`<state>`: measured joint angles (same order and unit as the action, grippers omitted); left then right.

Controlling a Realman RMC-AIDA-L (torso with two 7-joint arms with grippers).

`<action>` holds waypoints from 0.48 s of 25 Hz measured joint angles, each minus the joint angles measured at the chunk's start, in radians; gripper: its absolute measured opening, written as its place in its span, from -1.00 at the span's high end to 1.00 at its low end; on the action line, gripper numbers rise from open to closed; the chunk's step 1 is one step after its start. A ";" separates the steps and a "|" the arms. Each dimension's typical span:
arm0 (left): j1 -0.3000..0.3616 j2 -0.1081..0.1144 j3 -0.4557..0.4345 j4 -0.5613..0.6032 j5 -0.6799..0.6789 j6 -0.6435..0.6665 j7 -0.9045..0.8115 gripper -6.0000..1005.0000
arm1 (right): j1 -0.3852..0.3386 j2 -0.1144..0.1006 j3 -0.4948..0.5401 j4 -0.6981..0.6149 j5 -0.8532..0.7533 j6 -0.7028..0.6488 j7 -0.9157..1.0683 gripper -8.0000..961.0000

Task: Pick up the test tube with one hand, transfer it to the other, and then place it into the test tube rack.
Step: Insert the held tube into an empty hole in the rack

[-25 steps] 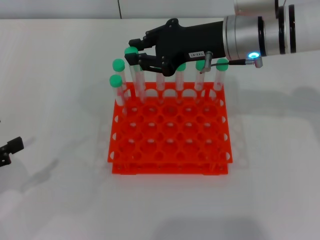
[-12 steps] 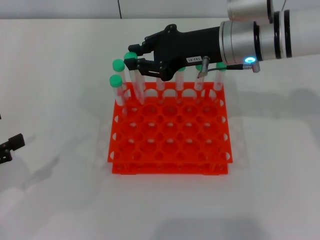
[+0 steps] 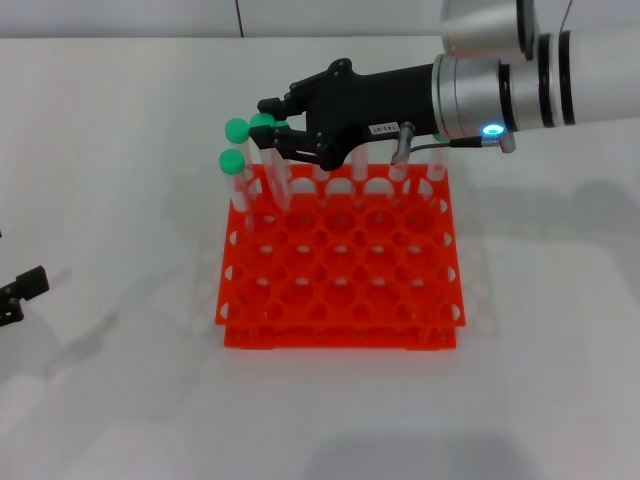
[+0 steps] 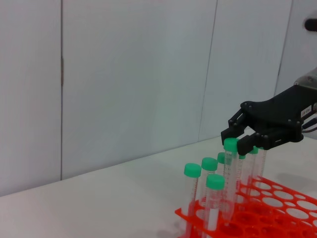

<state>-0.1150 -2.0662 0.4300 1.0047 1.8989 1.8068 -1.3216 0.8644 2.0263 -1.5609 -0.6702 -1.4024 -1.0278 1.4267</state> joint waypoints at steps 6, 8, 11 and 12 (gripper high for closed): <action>0.000 0.000 0.002 -0.002 0.000 -0.006 0.002 -0.77 | -0.005 0.002 -0.012 0.000 0.003 0.020 0.000 0.30; 0.000 0.000 0.003 -0.002 0.000 -0.008 0.003 -0.77 | -0.008 0.002 -0.012 0.000 0.004 0.024 -0.001 0.29; 0.000 0.000 0.006 -0.002 0.000 -0.010 0.003 -0.77 | -0.015 0.002 -0.012 0.000 0.006 0.032 -0.004 0.28; 0.000 0.000 0.006 -0.002 0.000 -0.010 0.003 -0.77 | -0.015 0.002 -0.012 0.000 0.006 0.032 -0.004 0.27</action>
<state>-0.1150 -2.0662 0.4358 1.0030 1.8994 1.7971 -1.3181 0.8496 2.0284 -1.5724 -0.6704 -1.3967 -0.9955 1.4232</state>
